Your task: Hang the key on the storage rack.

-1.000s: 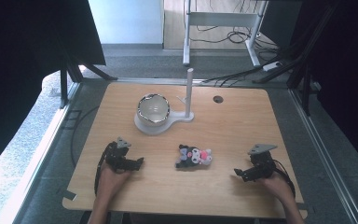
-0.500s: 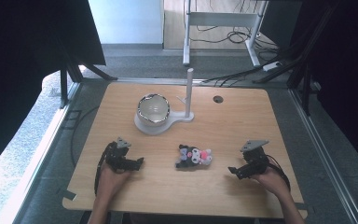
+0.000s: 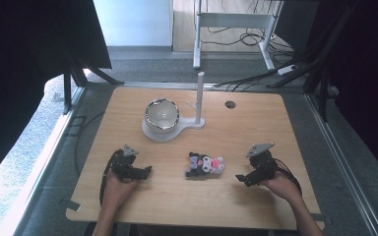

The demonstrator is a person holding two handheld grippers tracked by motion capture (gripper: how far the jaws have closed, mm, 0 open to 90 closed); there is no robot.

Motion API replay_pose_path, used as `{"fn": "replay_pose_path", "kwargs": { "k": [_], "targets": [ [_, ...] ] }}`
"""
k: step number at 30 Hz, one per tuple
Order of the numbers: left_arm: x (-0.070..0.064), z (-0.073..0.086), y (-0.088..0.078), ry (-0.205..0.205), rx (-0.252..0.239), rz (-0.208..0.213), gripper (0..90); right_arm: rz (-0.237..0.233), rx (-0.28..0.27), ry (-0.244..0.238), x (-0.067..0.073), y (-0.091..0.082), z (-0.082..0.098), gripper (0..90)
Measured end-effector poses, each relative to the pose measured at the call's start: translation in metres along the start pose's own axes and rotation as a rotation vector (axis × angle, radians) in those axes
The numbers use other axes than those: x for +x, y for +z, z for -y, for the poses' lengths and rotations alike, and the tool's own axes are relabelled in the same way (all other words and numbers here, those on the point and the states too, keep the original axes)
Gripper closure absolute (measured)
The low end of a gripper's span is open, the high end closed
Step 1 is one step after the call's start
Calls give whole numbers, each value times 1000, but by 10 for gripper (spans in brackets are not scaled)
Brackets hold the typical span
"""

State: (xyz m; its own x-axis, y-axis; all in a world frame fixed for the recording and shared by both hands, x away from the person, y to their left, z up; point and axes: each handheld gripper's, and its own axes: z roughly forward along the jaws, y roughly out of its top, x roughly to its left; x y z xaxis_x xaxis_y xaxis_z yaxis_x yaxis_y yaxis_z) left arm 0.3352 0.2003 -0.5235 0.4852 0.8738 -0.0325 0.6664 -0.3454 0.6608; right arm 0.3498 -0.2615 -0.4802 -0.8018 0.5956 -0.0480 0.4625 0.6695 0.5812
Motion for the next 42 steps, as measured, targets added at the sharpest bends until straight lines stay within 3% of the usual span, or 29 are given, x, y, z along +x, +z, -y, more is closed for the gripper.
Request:
{"fn": "replay_pose_path", "kwargs": {
  "k": [25,42],
  "targets": [
    [0,0,0,0,0,0,0,-54,101,-115,17,23,-40,59],
    [0,0,0,-3,-3,0,0,-110,196,-252,28,39,-76,105]
  ]
}}
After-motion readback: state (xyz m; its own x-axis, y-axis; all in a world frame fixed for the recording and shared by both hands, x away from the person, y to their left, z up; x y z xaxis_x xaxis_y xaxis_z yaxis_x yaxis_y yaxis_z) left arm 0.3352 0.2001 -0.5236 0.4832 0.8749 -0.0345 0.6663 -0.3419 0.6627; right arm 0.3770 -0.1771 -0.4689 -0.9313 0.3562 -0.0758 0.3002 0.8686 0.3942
